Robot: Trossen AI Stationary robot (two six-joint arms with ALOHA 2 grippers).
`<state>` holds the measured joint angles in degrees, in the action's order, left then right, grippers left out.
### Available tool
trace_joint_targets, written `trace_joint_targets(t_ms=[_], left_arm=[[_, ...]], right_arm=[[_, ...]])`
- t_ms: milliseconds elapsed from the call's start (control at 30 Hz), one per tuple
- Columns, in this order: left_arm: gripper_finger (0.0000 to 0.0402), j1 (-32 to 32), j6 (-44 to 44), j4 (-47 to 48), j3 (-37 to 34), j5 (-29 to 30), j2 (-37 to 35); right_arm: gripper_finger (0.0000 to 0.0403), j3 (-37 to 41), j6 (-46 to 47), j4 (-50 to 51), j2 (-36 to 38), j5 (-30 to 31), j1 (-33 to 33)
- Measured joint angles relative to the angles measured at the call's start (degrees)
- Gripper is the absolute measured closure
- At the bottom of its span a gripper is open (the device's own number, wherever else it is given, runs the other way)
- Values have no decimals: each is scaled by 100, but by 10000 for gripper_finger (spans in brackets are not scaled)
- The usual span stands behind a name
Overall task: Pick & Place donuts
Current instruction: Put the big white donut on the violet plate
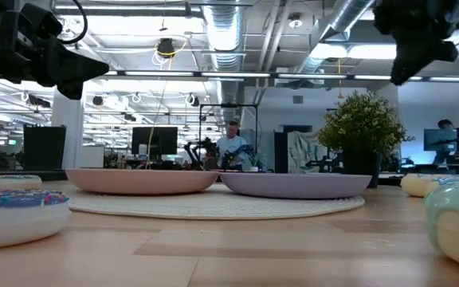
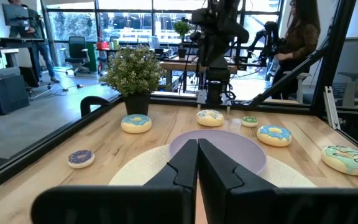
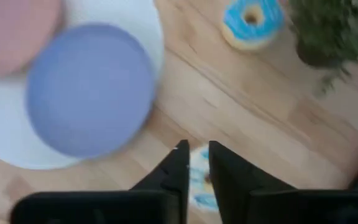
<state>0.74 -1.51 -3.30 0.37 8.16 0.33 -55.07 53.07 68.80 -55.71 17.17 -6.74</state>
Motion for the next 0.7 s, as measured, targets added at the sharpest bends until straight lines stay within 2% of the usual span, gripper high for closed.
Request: trace_joint_targets(t_ms=[167, 267, 467, 700], left_arm=[[398, 0, 1, -1, 0, -2, -1], [398, -1, 1, -1, -1, 0, -1], [398, 0, 1, -1, -1, -2, -1], [398, -1, 1, 0, 0, -2, -1]], right_arm=[[269, 2, 507, 777, -381, -77, 2], [232, 216, 640, 855, -600, -280, 2], [194, 1136, 560, 50, -819, -847, 2], [159, 1763, 557, -511, -816, -844, 90]])
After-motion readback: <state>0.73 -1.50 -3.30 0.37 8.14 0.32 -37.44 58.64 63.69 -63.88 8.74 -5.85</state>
